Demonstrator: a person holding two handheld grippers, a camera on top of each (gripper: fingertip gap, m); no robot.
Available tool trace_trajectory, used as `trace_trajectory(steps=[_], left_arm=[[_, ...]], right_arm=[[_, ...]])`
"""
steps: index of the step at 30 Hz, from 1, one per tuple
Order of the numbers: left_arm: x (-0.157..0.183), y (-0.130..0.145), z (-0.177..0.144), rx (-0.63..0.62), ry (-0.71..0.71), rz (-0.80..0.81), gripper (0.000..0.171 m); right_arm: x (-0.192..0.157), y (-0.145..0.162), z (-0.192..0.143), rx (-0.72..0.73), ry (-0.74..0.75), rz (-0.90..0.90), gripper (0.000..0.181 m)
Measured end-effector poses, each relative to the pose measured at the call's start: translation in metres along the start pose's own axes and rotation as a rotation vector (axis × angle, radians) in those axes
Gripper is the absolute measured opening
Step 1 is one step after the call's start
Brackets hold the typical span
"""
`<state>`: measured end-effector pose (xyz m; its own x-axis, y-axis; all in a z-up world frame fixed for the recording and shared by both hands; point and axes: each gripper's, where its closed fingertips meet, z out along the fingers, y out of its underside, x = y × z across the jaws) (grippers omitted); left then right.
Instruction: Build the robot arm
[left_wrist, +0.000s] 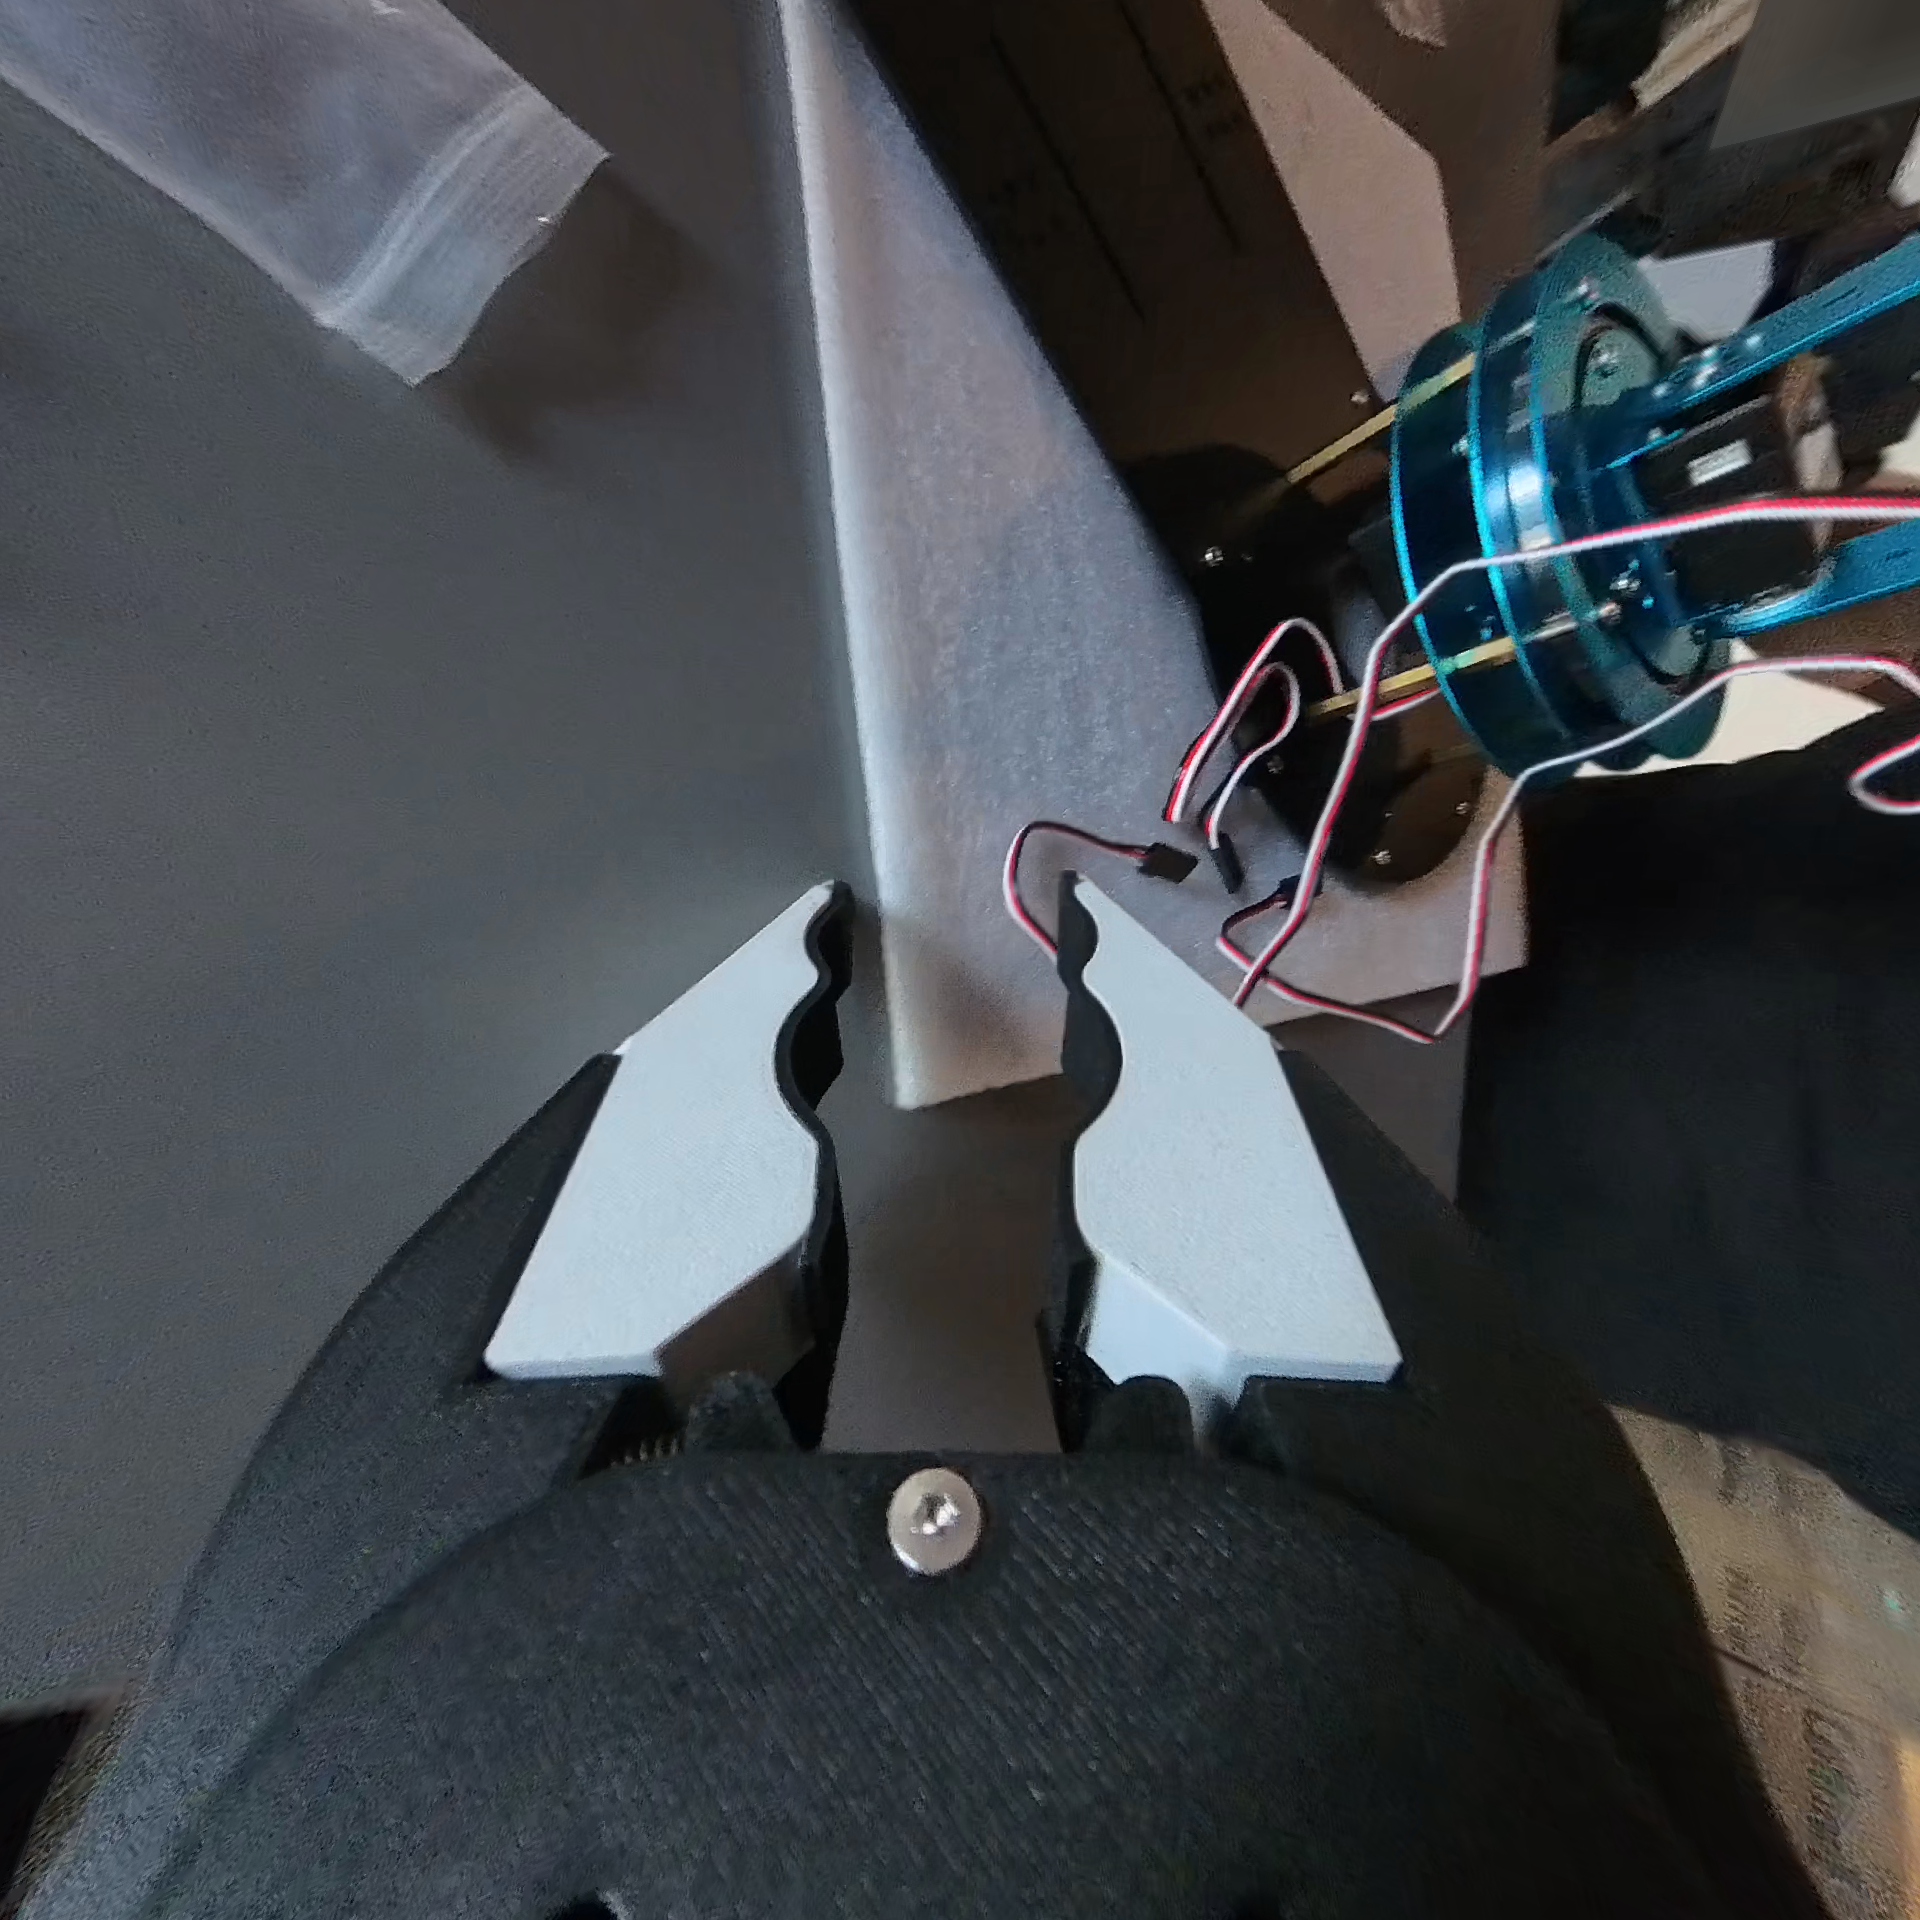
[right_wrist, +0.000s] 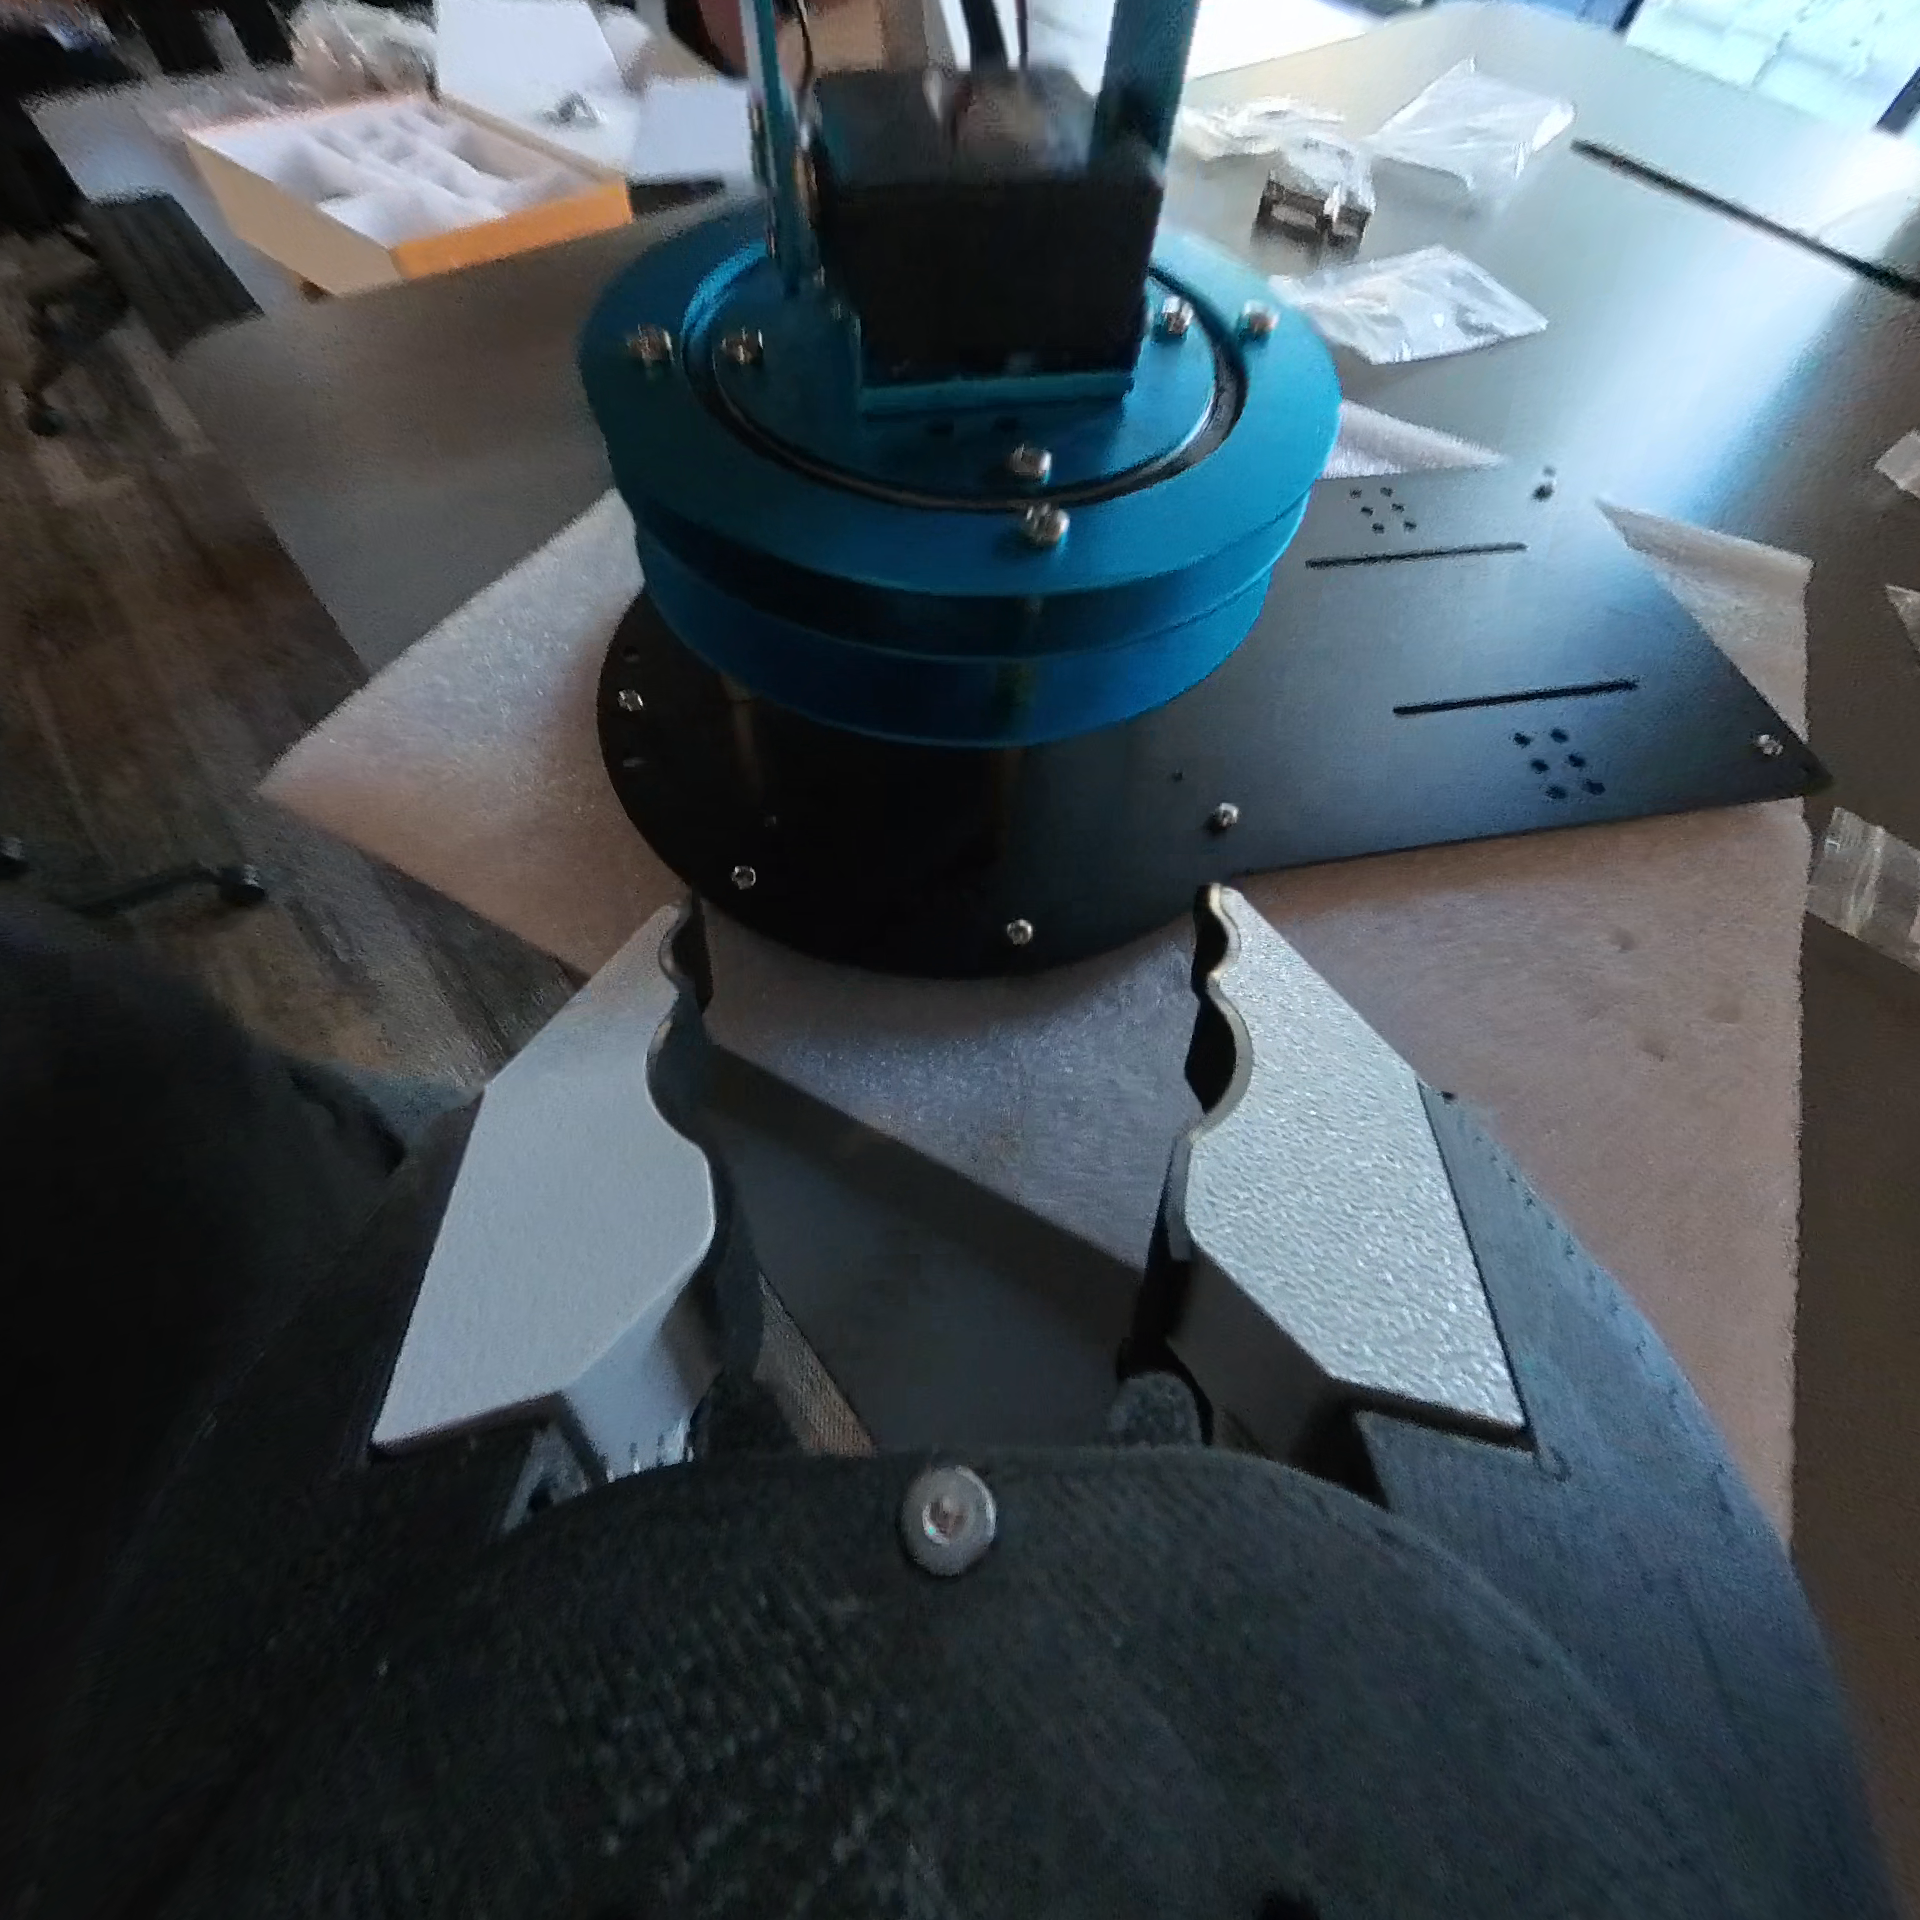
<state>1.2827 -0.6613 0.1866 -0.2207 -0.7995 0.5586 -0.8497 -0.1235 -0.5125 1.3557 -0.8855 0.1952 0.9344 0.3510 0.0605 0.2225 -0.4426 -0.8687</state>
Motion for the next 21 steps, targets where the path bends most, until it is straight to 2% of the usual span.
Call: trace_trajectory(steps=[4, 9, 13, 14, 16, 17, 19, 20, 21], left_arm=[[0.007, -0.002, 0.006, -0.010, 0.042, -0.009, 0.038], [0.008, -0.005, 0.003, 0.045, 0.114, -0.160, 0.042], [0.010, -0.007, 0.002, 0.090, 0.155, -0.208, 0.046], [0.011, -0.007, 0.002, 0.096, 0.158, -0.213, 0.047], [0.011, -0.008, 0.002, 0.107, 0.156, -0.215, 0.048], [0.012, -0.008, 0.002, 0.115, 0.159, -0.216, 0.049], [0.013, -0.010, 0.002, 0.139, 0.175, -0.232, 0.050], [0.013, -0.010, 0.002, 0.153, 0.187, -0.244, 0.050], [0.013, -0.011, 0.003, 0.167, 0.199, -0.255, 0.050]], right_arm=[[-0.005, 0.009, 0.003, -0.018, 0.025, -0.018, 0.092], [-0.007, 0.009, 0.000, 0.003, 0.000, 0.013, 0.093], [-0.016, -0.003, -0.021, 0.030, -0.206, 0.011, 0.092], [-0.008, -0.008, -0.029, 0.027, -0.255, 0.013, 0.090], [0.008, -0.019, -0.048, -0.015, -0.416, 0.012, 0.073], [0.026, -0.029, -0.052, -0.027, -0.461, 0.017, 0.072], [0.059, -0.054, -0.052, -0.038, -0.593, 0.028, 0.066], [0.077, -0.069, -0.046, -0.030, -0.652, 0.027, 0.052], [0.097, -0.087, -0.033, 0.006, -0.690, 0.034, 0.048]])
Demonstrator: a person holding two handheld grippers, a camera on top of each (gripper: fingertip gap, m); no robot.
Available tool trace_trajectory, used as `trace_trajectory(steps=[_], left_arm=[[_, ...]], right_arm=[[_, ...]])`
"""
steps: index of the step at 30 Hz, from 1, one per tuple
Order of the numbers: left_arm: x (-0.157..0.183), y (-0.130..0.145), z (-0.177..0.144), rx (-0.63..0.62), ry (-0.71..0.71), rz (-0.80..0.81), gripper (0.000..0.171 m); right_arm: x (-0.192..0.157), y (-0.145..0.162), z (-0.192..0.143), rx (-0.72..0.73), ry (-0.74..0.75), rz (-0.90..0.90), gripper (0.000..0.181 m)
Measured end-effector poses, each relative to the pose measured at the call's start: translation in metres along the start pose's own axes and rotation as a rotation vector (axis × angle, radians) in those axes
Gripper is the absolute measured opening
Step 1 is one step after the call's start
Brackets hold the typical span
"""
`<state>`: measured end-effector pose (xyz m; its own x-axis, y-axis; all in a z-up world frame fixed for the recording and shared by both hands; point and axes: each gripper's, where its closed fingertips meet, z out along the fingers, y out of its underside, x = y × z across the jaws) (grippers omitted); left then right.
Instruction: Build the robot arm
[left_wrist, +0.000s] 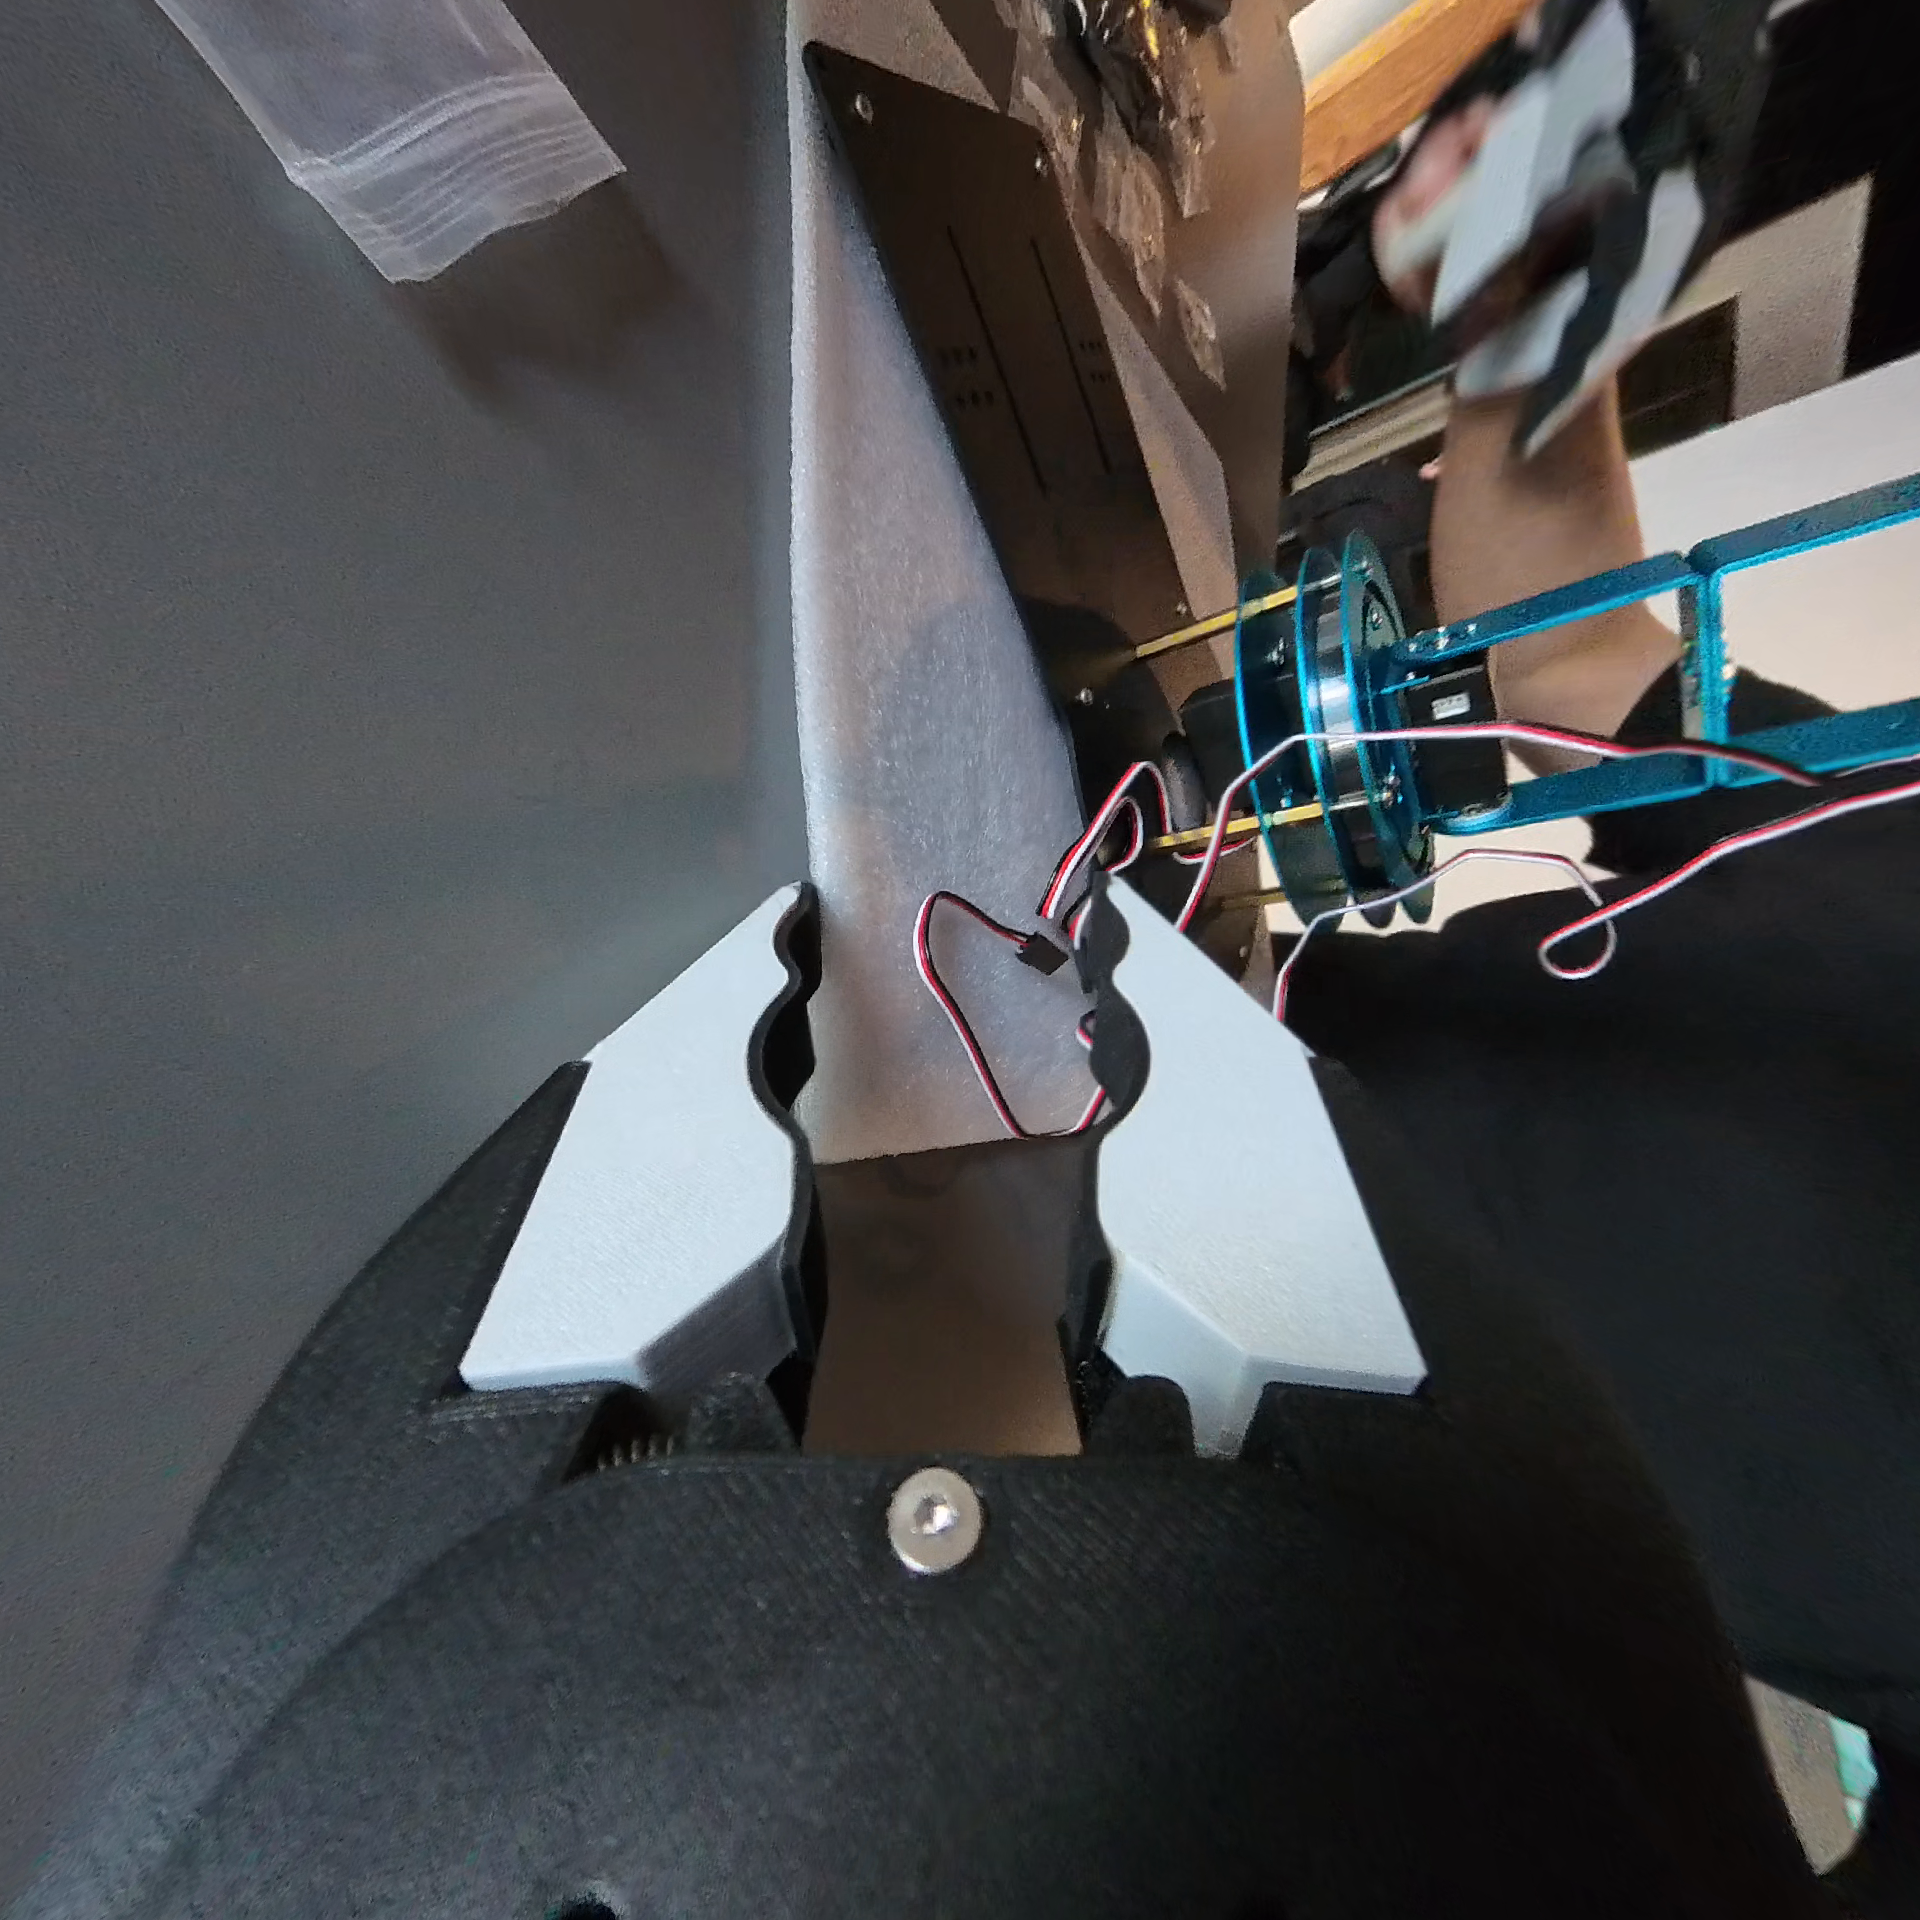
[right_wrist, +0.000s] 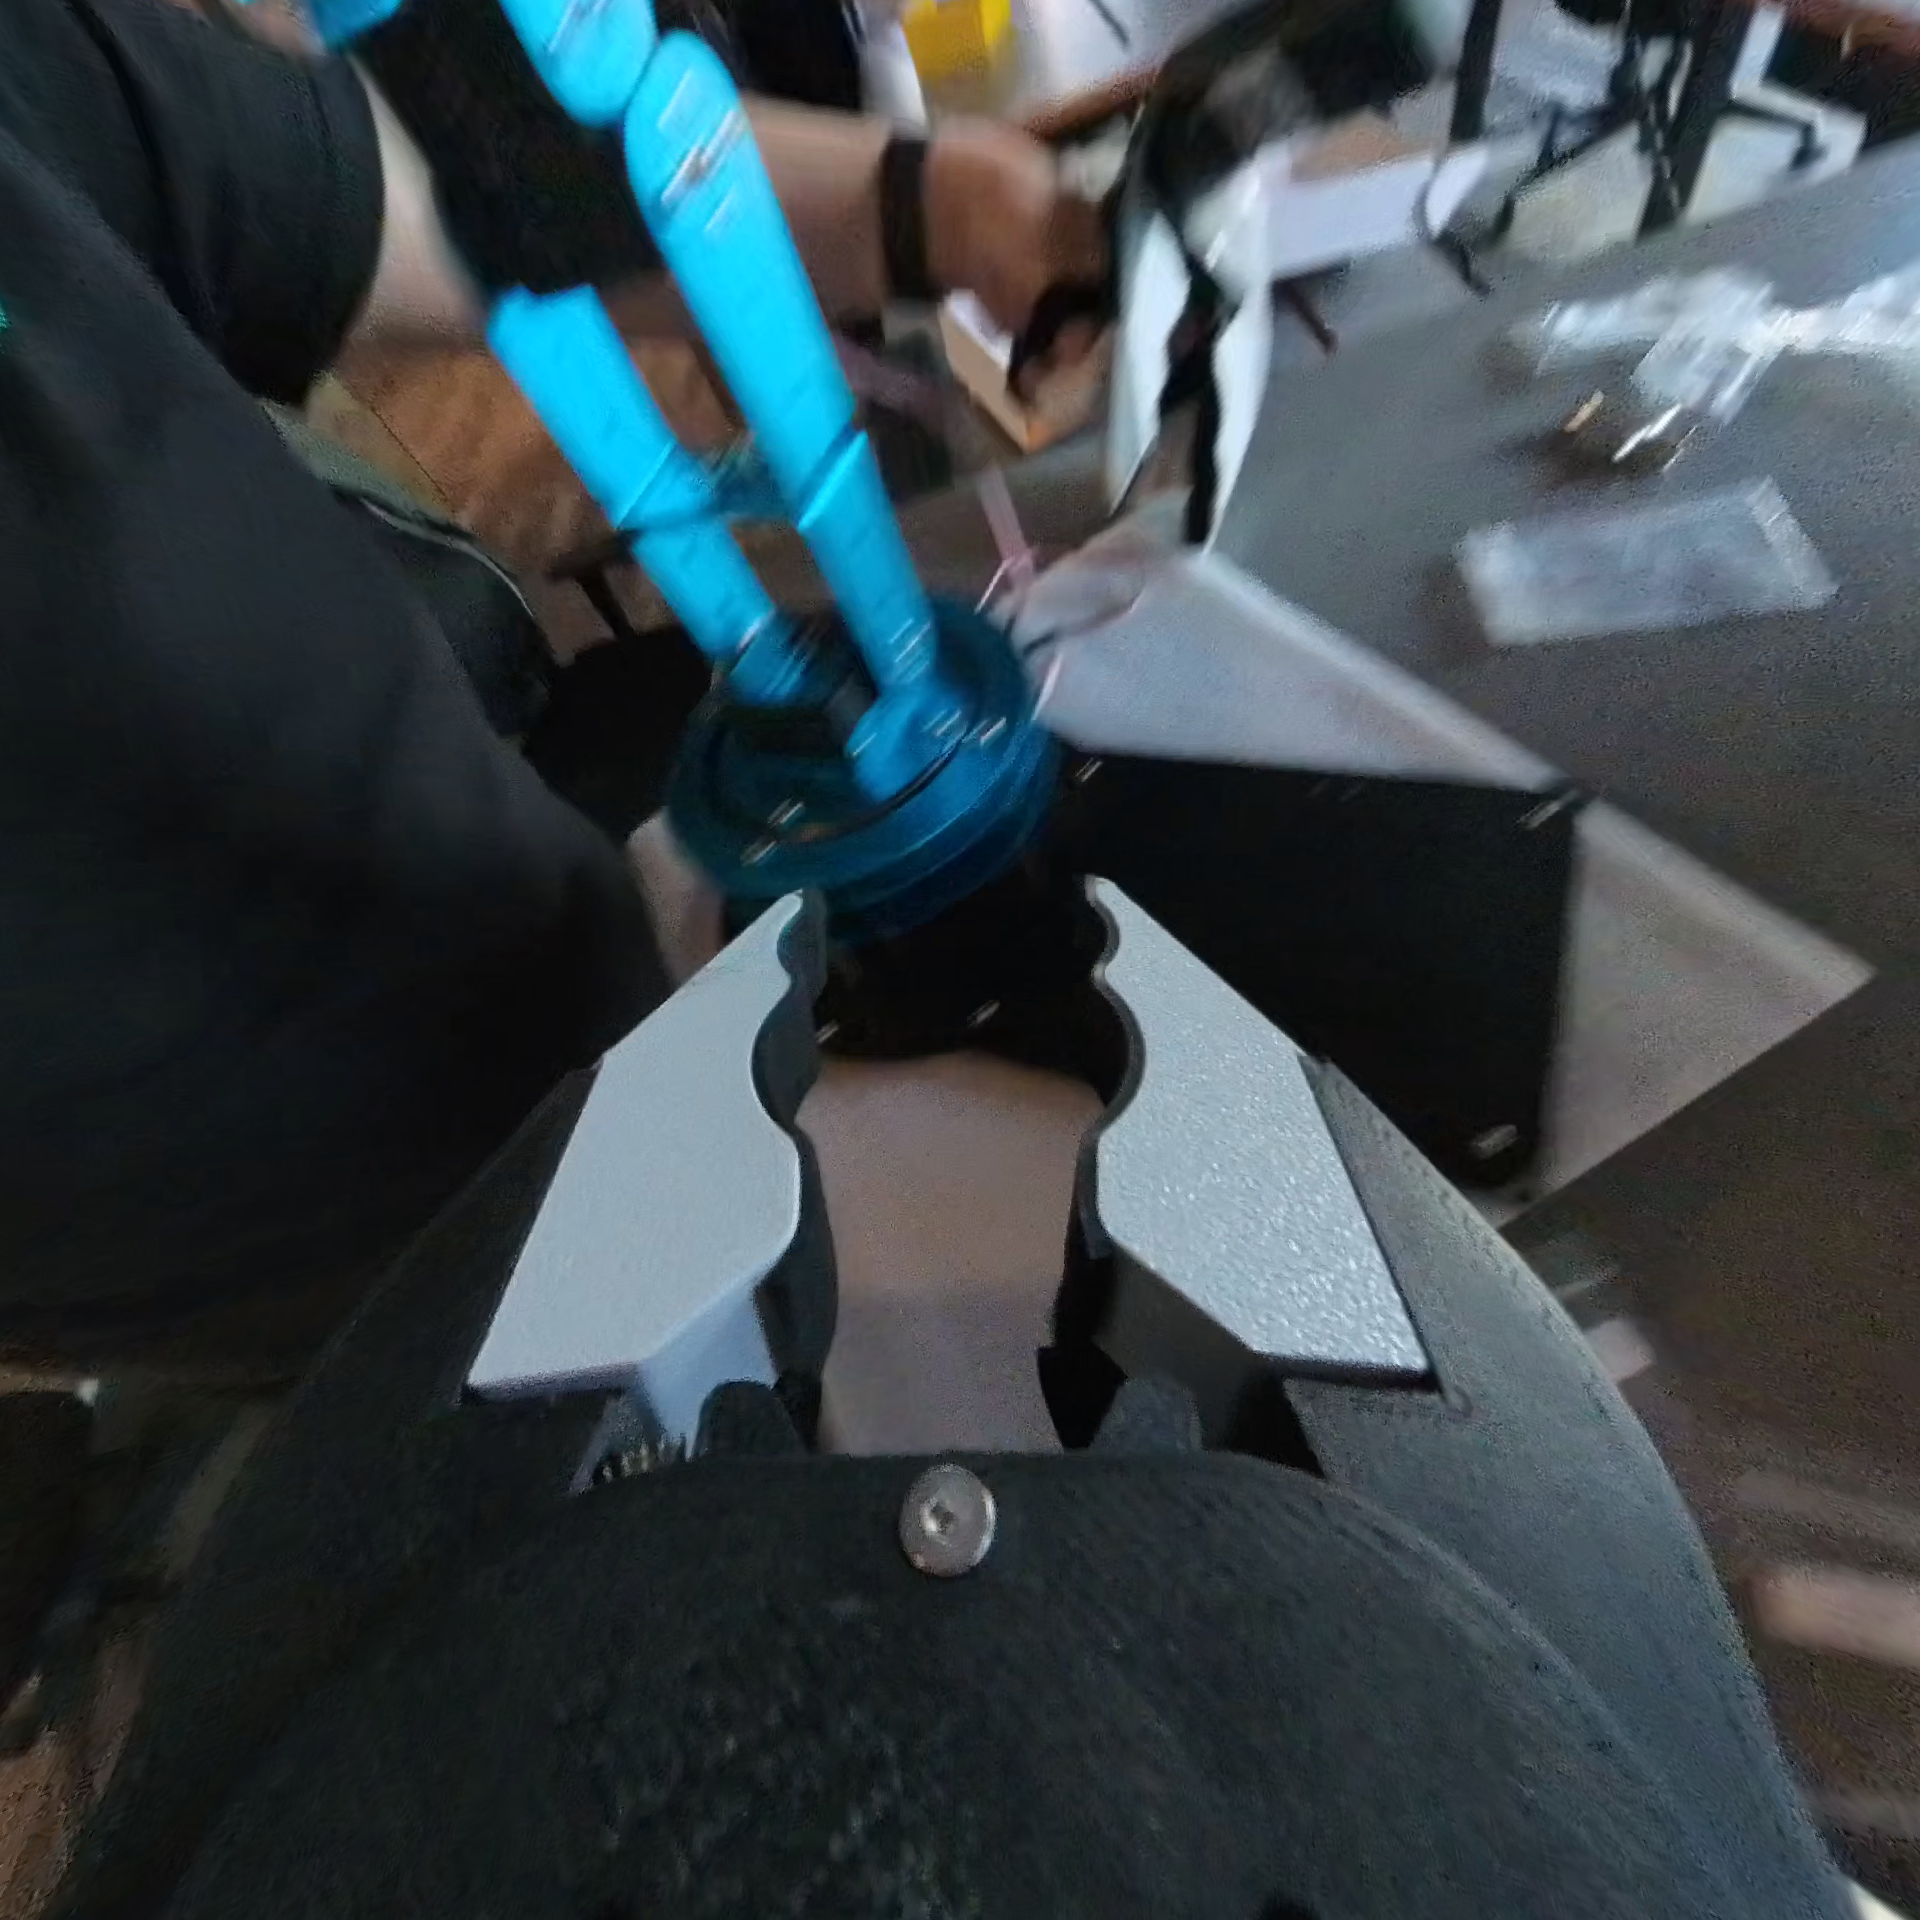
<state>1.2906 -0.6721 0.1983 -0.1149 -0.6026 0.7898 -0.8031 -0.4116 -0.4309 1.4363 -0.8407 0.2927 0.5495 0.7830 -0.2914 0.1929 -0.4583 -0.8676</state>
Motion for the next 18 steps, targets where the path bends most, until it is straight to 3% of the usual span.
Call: trace_trajectory(steps=[3, 6, 12, 18], left_arm=[[-0.001, -0.002, 0.001, 0.026, 0.004, -0.013, 0.046], [0.001, -0.002, 0.003, 0.027, 0.000, 0.012, 0.049], [0.008, -0.005, 0.011, 0.059, 0.022, -0.001, 0.053], [0.020, -0.001, 0.017, 0.097, 0.073, -0.001, 0.052]], right_arm=[[0.072, -0.039, 0.017, 0.026, -0.080, 0.053, 0.041], [0.110, -0.051, 0.069, -0.105, -0.164, 0.035, 0.040], [0.111, -0.051, 0.167, -0.391, -0.410, -0.004, 0.042], [0.108, -0.029, 0.202, -0.581, -0.526, 0.004, 0.039]])
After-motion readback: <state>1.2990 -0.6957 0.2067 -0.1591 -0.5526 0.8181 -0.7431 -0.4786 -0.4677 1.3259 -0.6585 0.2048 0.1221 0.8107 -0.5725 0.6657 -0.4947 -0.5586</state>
